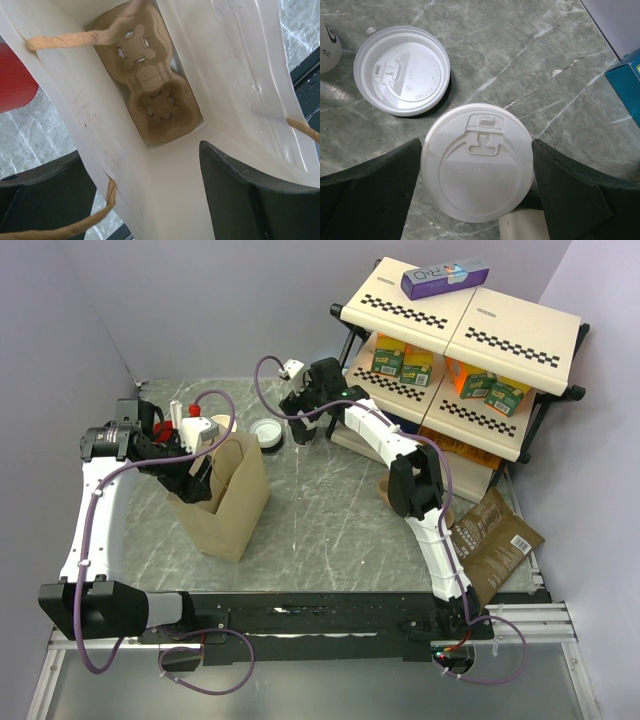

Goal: Pack the takeout coffee

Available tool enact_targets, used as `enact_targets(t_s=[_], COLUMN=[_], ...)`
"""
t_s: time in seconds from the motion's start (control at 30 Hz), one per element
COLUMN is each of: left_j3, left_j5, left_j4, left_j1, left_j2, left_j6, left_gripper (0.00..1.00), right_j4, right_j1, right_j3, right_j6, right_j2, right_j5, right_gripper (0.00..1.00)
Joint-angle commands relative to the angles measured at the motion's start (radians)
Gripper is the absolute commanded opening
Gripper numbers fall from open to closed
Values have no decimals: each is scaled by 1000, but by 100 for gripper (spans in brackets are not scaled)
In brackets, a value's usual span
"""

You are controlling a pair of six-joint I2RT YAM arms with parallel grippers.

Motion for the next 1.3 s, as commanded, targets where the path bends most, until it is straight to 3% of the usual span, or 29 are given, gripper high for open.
enact_targets(t_s=[0.0, 0.27, 0.77, 0.97, 1.27], left_j3=[-7, -27, -91, -111, -100], left_j5=[35, 49, 85, 113, 133], left_j4=[11, 34, 85, 120, 123], left_j1=[4, 4, 4, 4, 4], left_j2=[9, 3, -28, -35, -31], left_j6=[0, 0, 23, 17, -1], left_gripper=[81, 81, 81, 81, 81], right_j4=[-24, -20, -79, -83, 123], right_j1=[-9, -7, 26, 58, 120], right_j3=[31, -31, -261, -517, -1044], right_j6=[18, 24, 21, 36, 5], right_j2=[4, -54, -298, -529, -862], right_j5=[-11, -20, 26, 2, -11], right_gripper=[89, 75, 72, 70, 71])
